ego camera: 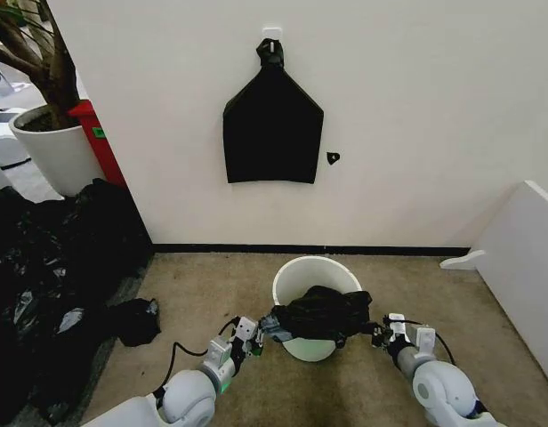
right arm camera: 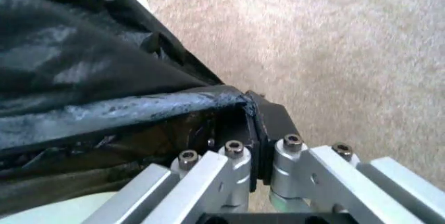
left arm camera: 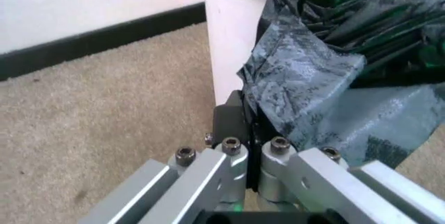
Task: Place the garbage bag over the trash bin.
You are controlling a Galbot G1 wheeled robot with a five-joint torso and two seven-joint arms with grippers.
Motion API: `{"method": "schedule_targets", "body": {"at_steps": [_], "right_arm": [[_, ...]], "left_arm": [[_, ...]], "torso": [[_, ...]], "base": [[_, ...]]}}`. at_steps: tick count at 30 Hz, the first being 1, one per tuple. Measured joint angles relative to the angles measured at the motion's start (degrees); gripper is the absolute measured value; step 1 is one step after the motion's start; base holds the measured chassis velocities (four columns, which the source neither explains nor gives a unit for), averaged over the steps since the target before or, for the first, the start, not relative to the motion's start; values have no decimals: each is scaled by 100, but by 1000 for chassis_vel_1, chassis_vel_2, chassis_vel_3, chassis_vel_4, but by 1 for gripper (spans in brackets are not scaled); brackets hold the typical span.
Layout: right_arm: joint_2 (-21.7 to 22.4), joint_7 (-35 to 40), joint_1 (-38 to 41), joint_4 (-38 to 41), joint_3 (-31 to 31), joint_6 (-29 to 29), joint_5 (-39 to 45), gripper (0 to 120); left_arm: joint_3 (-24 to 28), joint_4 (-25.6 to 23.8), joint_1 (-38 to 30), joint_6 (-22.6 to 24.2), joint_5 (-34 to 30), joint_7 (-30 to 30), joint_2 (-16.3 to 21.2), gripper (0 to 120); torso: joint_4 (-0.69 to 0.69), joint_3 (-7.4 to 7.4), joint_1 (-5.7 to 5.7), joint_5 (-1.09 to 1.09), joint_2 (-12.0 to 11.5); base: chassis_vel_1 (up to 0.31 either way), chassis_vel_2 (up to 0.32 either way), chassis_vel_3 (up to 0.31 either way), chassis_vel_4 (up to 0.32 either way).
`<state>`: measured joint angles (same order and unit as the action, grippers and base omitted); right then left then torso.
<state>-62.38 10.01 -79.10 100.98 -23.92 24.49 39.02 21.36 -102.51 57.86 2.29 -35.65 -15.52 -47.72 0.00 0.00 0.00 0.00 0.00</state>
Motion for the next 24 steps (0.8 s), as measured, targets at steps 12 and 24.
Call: {"method": "schedule_targets", "body": {"at_steps": [12,24], "right_arm": [[98,-31,199,-30,-52,-70,-37,0],[107,-449,565,-454,50,-12,-251,0]], "left_arm": [[-398,-142,93,-54,155,73,-9,0],[-574,76,143,-63,82,161,-161,0]], "torso": [[0,0,0,-1,0],[0,0,0,0,0]], "base": [[0,0,0,0],[0,0,0,0]]}}
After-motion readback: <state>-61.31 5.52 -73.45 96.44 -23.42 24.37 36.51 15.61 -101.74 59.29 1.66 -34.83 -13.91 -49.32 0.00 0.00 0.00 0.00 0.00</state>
